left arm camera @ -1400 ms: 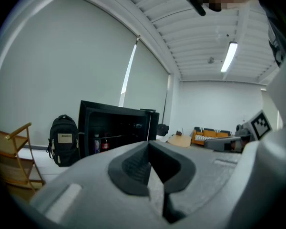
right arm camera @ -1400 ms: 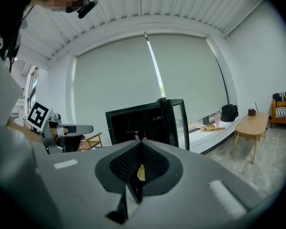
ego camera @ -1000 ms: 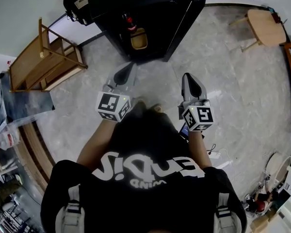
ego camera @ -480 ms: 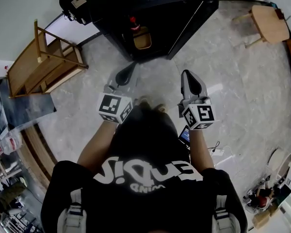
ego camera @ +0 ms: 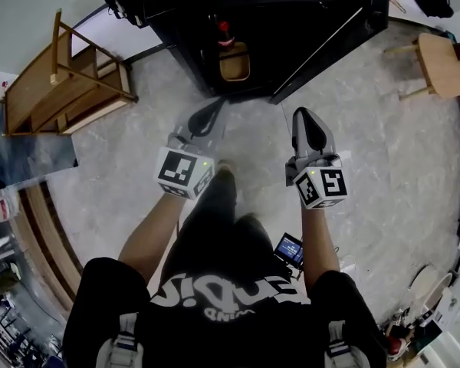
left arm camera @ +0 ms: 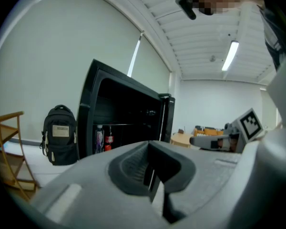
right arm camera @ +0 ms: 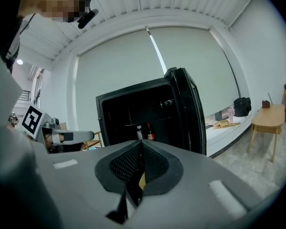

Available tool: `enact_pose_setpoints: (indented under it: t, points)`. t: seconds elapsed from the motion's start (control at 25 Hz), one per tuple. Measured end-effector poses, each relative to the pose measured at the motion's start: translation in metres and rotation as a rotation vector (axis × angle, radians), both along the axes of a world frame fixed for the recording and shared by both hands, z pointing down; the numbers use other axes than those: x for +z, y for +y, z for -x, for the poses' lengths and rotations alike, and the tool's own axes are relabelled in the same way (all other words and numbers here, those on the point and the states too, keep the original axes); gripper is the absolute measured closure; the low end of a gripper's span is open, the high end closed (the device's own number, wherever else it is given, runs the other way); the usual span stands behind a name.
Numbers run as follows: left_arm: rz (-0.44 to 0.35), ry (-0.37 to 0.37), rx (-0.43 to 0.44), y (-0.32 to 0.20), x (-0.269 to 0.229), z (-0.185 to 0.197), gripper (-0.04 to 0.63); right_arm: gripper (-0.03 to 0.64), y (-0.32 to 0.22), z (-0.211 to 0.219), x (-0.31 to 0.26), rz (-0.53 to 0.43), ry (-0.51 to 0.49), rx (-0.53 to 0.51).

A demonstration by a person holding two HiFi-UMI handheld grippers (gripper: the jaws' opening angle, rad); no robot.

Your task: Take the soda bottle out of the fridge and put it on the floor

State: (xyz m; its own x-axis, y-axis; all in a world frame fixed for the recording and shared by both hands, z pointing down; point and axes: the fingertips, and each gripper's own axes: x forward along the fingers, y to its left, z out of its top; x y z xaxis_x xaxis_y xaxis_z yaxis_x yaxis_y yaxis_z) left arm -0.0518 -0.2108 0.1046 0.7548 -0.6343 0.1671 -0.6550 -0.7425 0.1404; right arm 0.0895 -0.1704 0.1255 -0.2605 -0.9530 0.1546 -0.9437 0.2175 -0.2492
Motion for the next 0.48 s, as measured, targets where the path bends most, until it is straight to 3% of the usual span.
enact_pose_setpoints:
  t: [0.48]
  points:
    - [-0.066,0.010,-0.072,-0.011,0.102,0.012,0.594,0.620,-0.029,0.034,0.110,-0.073,-0.011,-0.099]
